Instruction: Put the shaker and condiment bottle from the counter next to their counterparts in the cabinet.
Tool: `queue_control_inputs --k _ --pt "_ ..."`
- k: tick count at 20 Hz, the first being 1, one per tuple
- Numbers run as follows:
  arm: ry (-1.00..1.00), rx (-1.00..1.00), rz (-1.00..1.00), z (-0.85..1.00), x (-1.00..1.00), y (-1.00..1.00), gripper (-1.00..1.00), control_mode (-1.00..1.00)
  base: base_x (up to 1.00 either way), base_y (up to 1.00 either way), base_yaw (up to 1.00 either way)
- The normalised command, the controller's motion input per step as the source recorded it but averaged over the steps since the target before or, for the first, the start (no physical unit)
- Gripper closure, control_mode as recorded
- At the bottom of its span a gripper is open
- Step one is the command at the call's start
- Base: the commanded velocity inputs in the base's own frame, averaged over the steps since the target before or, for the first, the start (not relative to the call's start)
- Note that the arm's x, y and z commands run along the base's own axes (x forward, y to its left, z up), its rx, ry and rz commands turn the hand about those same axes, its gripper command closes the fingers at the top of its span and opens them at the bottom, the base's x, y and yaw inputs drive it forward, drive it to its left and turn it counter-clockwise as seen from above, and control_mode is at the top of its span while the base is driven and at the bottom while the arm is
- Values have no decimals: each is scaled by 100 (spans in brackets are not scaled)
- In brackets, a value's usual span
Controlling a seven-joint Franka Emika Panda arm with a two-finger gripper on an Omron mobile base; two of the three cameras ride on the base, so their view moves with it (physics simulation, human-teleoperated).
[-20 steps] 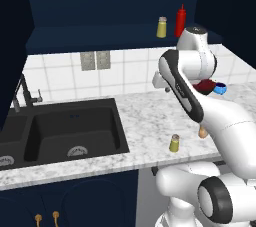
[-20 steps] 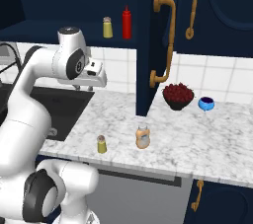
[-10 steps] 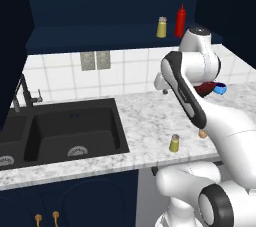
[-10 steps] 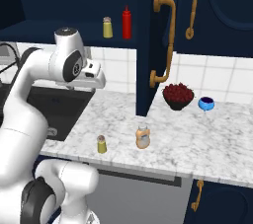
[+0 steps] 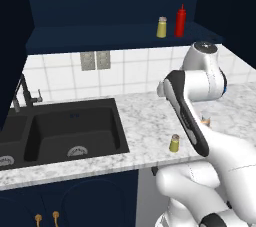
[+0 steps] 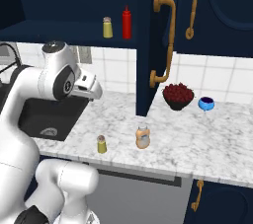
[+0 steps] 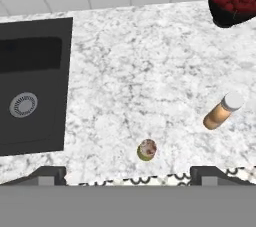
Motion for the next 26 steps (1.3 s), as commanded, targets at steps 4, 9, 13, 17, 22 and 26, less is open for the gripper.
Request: queue_control_inputs --k 4,9,13,17,22,26 --pt "-21 0 -21 -35 -25 -14 -100 -100 0 0 0" --pt "-7 0 -21 -17 -15 -29 -100 -100 0 0 0" --pt "4 3 -14 0 0 -44 -100 -100 0 0 0" --pt "17 3 -11 0 0 -43 -100 -100 0 0 0" --pt "19 0 -11 0 0 -40 -100 -100 0 0 0" --pt "5 0 -17 0 0 -28 -100 -100 0 0 0"
